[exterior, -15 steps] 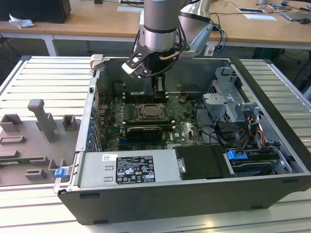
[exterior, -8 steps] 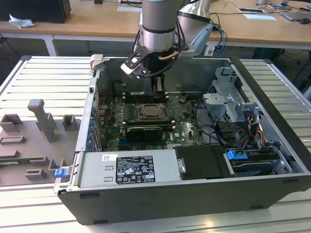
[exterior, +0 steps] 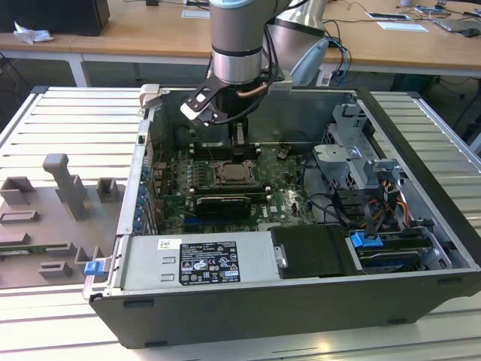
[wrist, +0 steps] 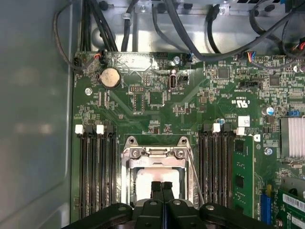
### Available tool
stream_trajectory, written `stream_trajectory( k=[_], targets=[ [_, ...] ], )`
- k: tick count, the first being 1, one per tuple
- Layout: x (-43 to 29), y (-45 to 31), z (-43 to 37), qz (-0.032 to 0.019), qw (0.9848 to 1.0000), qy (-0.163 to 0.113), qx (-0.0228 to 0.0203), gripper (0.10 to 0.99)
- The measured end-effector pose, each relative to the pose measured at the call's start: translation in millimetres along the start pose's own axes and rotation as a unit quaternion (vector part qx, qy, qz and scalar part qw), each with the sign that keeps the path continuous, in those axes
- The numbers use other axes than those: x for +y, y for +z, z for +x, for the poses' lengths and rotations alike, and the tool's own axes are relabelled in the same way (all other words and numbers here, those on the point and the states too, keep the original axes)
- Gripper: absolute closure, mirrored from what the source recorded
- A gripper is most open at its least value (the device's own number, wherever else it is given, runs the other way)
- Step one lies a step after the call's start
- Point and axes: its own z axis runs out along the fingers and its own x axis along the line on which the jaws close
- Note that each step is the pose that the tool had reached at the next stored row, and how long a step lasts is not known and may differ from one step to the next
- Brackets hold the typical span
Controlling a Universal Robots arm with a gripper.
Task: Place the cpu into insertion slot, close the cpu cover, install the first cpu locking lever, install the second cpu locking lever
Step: 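Close the cpu cover, then install the first cpu locking lever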
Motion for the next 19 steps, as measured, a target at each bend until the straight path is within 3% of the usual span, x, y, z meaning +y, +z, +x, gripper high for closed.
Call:
stream_trajectory(
  k=[5, 19],
  targets=[
    [-6.4, 1.3, 0.1, -0.0003, 1.0, -0.001, 0.0004, 0.98],
    [-8.9, 0.1, 0.0, -0.0002, 1.0, -0.001, 0.0, 0.98]
  ],
)
